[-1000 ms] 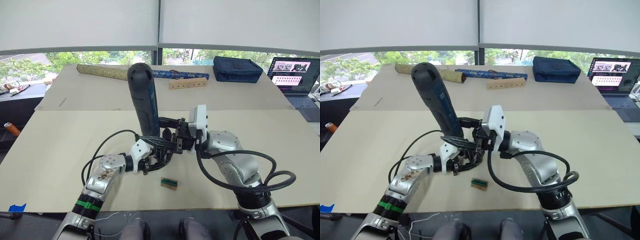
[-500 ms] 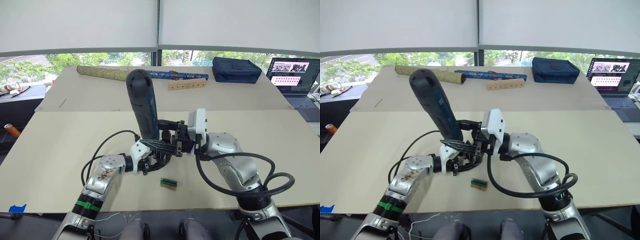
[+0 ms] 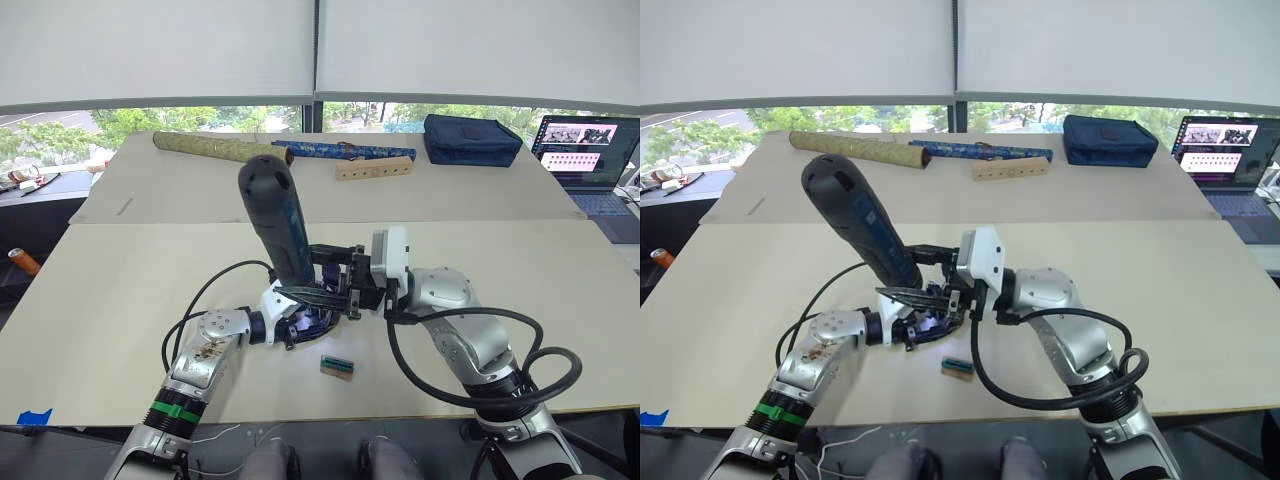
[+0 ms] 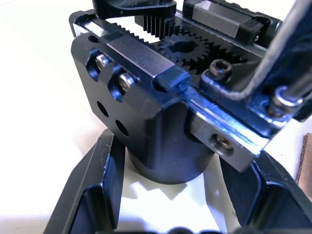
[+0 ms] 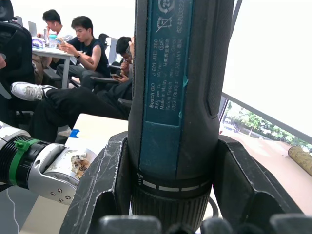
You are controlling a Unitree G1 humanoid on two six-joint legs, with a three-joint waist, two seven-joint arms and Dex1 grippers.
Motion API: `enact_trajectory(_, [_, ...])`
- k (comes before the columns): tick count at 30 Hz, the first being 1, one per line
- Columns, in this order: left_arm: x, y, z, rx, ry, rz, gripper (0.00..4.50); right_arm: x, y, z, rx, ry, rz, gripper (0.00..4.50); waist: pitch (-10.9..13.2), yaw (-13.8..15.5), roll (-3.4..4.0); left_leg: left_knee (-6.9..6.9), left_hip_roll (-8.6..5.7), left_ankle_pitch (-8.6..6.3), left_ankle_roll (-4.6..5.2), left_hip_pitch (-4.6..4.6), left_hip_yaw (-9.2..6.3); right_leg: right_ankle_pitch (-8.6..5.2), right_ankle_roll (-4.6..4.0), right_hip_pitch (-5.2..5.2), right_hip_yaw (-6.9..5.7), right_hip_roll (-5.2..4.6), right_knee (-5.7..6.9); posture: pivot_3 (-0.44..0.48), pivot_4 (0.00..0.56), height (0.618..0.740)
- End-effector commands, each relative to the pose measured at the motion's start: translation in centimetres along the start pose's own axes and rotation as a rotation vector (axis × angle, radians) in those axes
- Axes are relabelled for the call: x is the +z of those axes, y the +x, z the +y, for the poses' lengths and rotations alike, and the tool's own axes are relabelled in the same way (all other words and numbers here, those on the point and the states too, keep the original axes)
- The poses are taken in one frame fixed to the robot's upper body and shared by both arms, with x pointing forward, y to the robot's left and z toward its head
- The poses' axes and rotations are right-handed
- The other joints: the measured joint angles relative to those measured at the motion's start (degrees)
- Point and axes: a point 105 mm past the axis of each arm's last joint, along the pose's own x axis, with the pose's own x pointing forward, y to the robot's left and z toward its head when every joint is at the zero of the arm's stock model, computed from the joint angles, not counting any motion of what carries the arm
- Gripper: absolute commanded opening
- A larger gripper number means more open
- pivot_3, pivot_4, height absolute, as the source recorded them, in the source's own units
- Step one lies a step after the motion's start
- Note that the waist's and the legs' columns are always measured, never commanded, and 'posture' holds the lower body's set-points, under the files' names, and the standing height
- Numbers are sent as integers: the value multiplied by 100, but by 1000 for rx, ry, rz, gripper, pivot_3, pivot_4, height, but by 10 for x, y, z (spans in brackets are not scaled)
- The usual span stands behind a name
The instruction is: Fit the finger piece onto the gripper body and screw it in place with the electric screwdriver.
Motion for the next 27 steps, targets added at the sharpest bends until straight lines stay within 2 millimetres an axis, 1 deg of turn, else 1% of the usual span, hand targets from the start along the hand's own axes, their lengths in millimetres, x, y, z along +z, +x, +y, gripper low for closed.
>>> enact_trajectory(1, [-12, 2, -13, -61, -44, 27, 2280, -31, -13, -6, -49, 80, 120, 1928, 0, 0, 0, 0, 0, -1, 2, 0, 0, 0, 0, 0, 0, 0, 0, 0, 150, 740])
enact_trajectory(2, [-12, 2, -12, -59, -44, 27, 2280, -23, -12, -9, -54, 65, 92, 1928, 0, 0, 0, 0, 0, -1, 2, 0, 0, -1, -1, 0, 0, 0, 0, 0, 150, 740])
enact_trajectory(4, [-12, 2, -12, -57, -44, 28, 2280, -15, -11, -12, -57, 48, 60, 1928, 0, -2, 0, 0, 0, -2, 3, -1, 0, -1, -1, -1, 0, -1, 0, 0, 150, 740])
enact_trajectory(8, [-15, 1, -10, -39, -45, 32, 2280, 18, -10, -18, -17, 0, -45, 1928, 2, -5, 1, -1, 0, -2, 3, -3, 0, -1, -2, -4, 0, -1, 0, 0, 150, 740])
enact_trajectory(10, [-16, 2, -10, -34, -47, 35, 2280, 31, -9, -20, 12, 0, -82, 1928, 6, -6, 3, 0, 0, -2, 3, -9, 1, -1, -2, -11, 0, -1, 1, 0, 150, 740])
enact_trajectory(16, [-20, 4, -9, -14, -48, 36, 2280, 45, -9, -20, 54, 8, -116, 1928, 12, 16, 8, 0, -1, 6, -10, -32, -2, -1, -2, -23, -8, -3, -1, 0, 150, 740])
enact_trajectory(19, [-21, 5, -7, 1, -42, 33, 2280, 51, -10, -17, 71, 9, -128, 1928, 12, 40, 8, 1, -2, 3, -4, -32, -2, -1, -2, -19, -9, -4, -11, 0, 150, 740])
enact_trajectory(27, [-24, 5, -1, 40, -55, 12, 2280, 74, -16, -6, 136, 11, -186, 1928, 12, 64, 8, 2, -3, -13, 22, -32, -3, 0, -2, -16, -12, -9, -14, 0, 150, 740])
